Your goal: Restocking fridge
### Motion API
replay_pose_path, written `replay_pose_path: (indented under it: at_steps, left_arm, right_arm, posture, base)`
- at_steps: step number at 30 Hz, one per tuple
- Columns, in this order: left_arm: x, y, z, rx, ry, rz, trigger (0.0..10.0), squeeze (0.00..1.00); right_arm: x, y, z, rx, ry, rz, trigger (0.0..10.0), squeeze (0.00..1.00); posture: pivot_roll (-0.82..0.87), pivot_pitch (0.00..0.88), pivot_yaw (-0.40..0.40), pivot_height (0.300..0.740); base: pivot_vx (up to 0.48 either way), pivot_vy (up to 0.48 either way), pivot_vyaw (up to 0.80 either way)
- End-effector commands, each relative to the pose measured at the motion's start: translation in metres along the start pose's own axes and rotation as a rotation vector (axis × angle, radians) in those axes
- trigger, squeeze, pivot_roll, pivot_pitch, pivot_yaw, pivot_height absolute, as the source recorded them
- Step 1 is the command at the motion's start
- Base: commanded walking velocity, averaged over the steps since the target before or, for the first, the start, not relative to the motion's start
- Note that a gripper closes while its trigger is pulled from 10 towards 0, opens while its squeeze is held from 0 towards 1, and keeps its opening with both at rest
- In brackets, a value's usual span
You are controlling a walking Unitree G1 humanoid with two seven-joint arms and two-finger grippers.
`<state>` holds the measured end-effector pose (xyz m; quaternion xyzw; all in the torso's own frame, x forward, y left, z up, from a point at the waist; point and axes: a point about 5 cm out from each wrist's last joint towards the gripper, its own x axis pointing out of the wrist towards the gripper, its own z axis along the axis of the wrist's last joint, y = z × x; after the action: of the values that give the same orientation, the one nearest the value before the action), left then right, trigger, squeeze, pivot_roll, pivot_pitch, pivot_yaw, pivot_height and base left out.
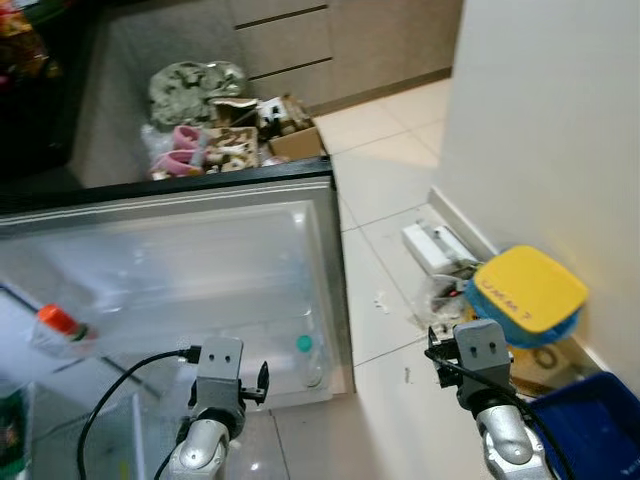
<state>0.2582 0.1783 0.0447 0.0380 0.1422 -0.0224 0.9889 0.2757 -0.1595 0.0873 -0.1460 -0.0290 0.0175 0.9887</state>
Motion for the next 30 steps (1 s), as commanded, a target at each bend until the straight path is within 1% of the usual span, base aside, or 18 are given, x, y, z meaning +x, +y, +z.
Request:
replay_pose_path:
  at_steps: [1, 26, 30]
  left_arm:
    - [-0.0047, 0.0054, -0.0101, 0.012, 0.037, 0.022, 10.0, 0.00]
    - [-0.0042, 0.0052, -0.0101, 0.019, 0.046, 0.017, 10.0, 0.00]
    - [-0.0035, 0.0013, -0.0115, 0.005, 0.059, -0.016, 10.0, 0.00]
  right_arm:
    - [-0.0036, 0.0029, -0.0079, 0.010, 0.041, -0.001, 10.0, 0.00]
    - [-0.0045, 0.0040, -0.0091, 0.017, 0.047, -0.010, 10.0, 0.00]
    - [-0.0048, 0.0047, -0.0093, 0.036, 0.046, -0.013, 10.0, 0.00]
  posture:
    - [-0.25, 0.206, 0.073, 0.707]
    - [-0.24, 0.211, 0.079, 0.707]
    - [-0.24, 0.211, 0.079, 0.707]
  base:
    - [0.000, 0.000, 0.79]
    - [0.000, 0.000, 0.79]
    - [0.000, 0.000, 0.15]
